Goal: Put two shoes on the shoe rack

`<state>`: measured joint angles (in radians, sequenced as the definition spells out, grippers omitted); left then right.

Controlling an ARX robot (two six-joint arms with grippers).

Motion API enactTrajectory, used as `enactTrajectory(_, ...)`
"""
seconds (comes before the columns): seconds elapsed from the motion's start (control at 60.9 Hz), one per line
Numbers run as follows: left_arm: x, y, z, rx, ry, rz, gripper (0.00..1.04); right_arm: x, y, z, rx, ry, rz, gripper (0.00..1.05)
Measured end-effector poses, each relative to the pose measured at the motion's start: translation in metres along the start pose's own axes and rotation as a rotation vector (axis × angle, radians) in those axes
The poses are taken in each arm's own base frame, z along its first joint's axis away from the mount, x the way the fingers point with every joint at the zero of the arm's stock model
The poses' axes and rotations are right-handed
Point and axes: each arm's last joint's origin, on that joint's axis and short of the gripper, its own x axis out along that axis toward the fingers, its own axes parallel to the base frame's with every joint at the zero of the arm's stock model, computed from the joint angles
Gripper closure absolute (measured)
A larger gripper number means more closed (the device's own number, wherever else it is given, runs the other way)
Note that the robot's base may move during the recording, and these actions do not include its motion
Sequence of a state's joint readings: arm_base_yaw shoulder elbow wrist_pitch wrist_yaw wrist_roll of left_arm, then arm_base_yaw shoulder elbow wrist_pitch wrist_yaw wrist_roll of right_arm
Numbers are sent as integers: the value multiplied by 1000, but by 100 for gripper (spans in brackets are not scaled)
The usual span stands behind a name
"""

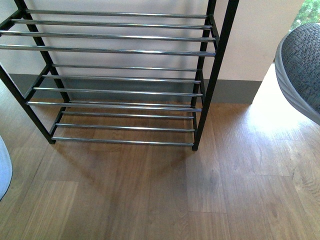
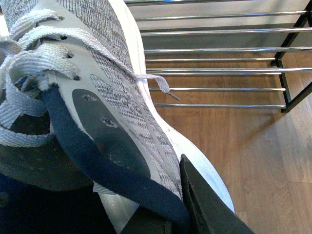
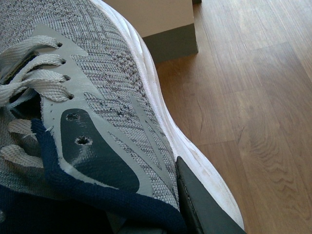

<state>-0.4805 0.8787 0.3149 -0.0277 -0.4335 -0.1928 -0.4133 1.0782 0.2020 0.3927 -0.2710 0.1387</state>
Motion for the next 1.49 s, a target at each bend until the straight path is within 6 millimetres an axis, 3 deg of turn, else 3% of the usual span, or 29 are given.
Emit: enactTrajectory(1.494,0,0,-1,0,1,1,103,0,0,0,0,0,0,103)
